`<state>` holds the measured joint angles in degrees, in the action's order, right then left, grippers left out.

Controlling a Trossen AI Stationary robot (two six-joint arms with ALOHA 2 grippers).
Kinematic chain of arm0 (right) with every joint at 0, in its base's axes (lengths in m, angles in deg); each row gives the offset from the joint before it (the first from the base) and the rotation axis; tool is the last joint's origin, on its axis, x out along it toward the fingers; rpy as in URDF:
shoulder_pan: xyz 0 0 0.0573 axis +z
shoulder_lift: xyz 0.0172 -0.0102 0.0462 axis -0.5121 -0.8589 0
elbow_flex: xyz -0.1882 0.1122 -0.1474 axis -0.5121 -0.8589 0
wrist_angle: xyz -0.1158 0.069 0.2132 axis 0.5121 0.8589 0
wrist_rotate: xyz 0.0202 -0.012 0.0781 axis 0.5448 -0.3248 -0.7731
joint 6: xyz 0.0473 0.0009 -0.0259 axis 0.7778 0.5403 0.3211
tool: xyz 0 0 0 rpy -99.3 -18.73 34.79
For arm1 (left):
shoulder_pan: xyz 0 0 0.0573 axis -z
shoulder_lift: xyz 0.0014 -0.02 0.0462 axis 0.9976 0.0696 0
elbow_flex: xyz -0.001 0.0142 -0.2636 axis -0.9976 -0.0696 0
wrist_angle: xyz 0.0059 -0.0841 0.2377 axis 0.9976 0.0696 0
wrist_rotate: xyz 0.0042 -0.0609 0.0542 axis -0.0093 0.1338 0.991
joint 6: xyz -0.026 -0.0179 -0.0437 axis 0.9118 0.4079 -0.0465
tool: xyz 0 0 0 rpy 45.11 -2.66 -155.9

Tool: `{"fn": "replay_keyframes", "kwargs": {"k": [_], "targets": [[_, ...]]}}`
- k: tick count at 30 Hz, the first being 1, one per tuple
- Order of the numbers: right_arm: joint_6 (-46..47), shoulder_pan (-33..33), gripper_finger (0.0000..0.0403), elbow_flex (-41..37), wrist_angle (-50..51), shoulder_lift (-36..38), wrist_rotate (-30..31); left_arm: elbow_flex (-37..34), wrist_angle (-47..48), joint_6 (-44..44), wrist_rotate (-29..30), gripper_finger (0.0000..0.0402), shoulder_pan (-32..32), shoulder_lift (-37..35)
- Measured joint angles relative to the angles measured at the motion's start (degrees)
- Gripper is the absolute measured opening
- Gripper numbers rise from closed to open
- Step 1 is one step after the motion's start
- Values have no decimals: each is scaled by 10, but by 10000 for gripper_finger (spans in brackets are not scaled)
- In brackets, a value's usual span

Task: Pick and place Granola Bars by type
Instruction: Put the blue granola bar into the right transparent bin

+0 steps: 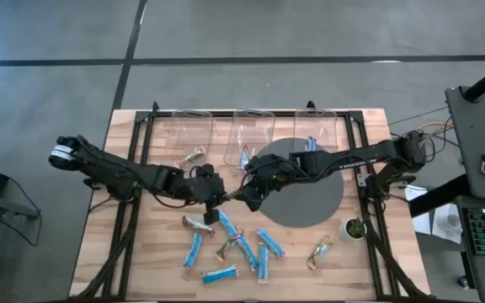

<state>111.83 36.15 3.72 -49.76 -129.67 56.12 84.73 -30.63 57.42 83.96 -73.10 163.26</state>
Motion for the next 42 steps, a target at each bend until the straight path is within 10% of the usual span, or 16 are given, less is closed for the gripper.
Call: {"fn": "replay_keyframes", "kwargs": {"k": [19,42], "targets": [[-13,-4,199,0,0,0,17,2,-46,-5,0,31,-9,7],[-12,-5,65,-6,1,0,37,2,-64,-2,29,84,-12,7]]}}
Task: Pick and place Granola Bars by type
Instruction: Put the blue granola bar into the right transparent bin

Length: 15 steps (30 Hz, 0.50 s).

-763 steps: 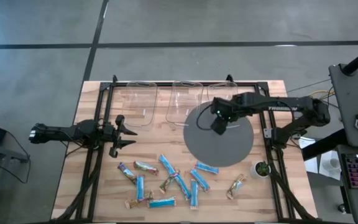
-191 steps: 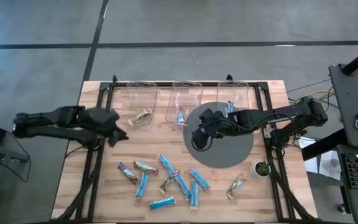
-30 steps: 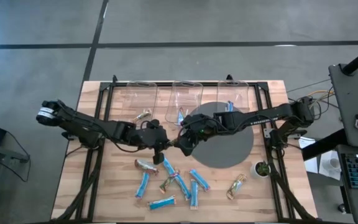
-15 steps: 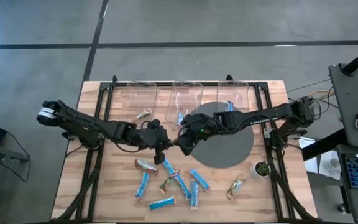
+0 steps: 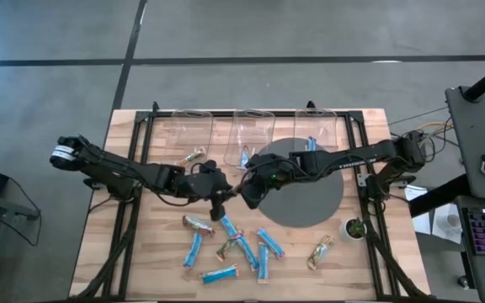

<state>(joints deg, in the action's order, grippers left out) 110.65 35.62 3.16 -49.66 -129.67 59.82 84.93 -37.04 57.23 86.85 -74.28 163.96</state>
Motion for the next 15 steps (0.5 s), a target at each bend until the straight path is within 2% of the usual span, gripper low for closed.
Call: {"fn": "replay_keyframes", "kwargs": {"k": [4,9,12,15], "targets": [[-1,-3,60,0,14,2,8,0,24,5,14,103,0,-6],[-5,-2,59,0,92,27,75,0,143,43,21,110,6,-32],[-3,2,59,0,157,59,165,-9,218,89,21,110,9,-46],[34,12,59,0,248,104,304,-20,256,128,21,110,16,-54]]}}
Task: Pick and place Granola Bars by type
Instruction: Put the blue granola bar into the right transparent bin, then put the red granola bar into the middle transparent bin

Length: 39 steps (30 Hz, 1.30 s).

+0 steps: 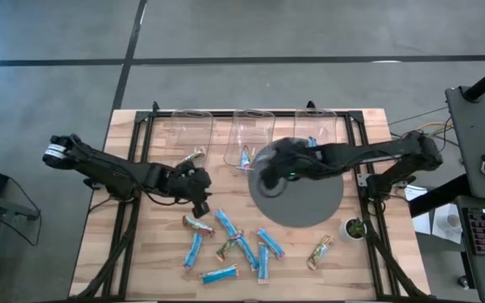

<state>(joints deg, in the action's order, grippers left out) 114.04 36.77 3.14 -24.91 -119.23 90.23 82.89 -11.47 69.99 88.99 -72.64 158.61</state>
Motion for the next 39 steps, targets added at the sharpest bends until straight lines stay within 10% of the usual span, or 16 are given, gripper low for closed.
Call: {"fn": "replay_keyframes", "kwargs": {"k": [3,11,24,39], "targets": [[88,0,59,1,136,45,103,-16,-7,23,1,110,9,-6],[223,-70,59,-34,363,103,109,-44,-36,45,1,110,14,-7],[37,-251,89,-158,119,113,39,-44,-37,52,1,110,14,-7],[177,-105,247,-248,117,122,-5,-44,-3,68,-31,110,23,-7]]}}
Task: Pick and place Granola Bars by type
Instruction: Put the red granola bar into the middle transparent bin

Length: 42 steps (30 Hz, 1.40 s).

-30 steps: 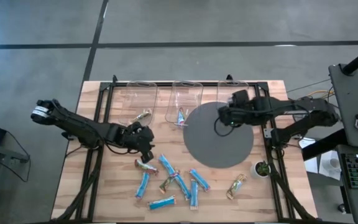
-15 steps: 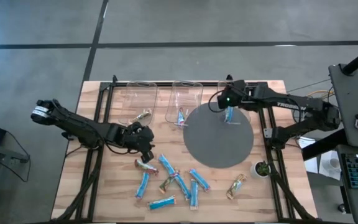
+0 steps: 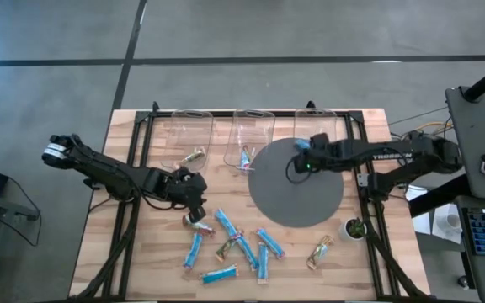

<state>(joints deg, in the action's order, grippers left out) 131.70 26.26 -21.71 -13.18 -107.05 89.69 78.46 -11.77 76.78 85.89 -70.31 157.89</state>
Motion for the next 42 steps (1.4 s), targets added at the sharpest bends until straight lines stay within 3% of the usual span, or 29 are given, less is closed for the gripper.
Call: {"fn": "replay_keyframes", "kwargs": {"k": [5,9,14,20,26,32,36,42], "targets": [[-10,76,259,10,-12,0,0,-11,28,32,-97,110,14,0],[-33,125,260,17,-52,0,0,-39,13,32,-121,110,46,4],[-77,158,260,29,-86,0,13,-64,-7,-37,-124,110,93,11],[-83,160,261,42,-87,0,18,-82,-8,-113,-95,110,120,20],[-78,160,261,43,-88,-1,18,-92,-7,-123,-27,110,119,31],[-60,160,261,43,-88,-1,14,-79,-8,-117,-48,110,119,32],[-47,160,261,43,-88,-1,13,-65,-14,-79,-30,110,119,32],[-47,160,261,43,-88,-1,13,-72,-86,51,9,110,119,32]]}}
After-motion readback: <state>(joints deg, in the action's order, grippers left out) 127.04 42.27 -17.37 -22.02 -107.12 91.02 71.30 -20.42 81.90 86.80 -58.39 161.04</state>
